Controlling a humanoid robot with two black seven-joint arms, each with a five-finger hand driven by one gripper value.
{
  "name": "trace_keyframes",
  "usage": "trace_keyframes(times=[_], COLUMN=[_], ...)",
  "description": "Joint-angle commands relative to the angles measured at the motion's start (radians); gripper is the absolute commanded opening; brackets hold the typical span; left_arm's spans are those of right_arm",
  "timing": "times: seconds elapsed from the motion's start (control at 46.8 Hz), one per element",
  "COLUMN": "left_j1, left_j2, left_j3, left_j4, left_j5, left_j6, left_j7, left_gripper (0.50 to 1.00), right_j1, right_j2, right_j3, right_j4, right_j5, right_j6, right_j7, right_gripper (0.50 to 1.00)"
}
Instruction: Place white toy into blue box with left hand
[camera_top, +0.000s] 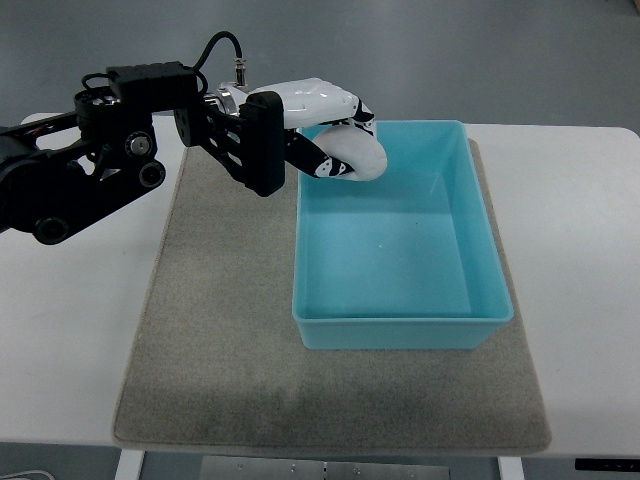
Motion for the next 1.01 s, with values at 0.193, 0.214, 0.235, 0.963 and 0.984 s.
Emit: trace_keyframes(times=[0.193,0.214,0.235,0.963,0.984], left_j1=[0.011,0.016,0.019,0.105,0.115], left_j2=[-0.060,-0.066,-0.072,0.092,0.094], left_j3=[0.057,0.057,0.057,0.023,0.012], left_j4=[0.022,0.022,0.022,0.148,0.154], left_j5=[-0.012,-0.014,-0.018,-1.027,-1.052], left_j6=[0.001,0.001,0.000,-0.006,-0.006], left_j7=[0.000,0.000,0.000,0.001,0.001], left_gripper=[0.844,0.865,0.889,0.994,0.994], right_j1=[0.000,0.000,0.000,0.000,0.000], right_j2=[0.000,0.000,0.000,0.000,0.000], right_j3=[0.001,-0.001,-0.001,0.001,0.001], right_j4=[0.000,0.000,0.000,0.000,0.000], right_j5=[0.000,0.000,0.000,0.000,0.000], right_j6=[0.000,0.000,0.000,0.000,0.000], right_j7=[0.000,0.000,0.000,0.000,0.000], right_gripper=[0.936,0.936,0.936,0.936,0.936])
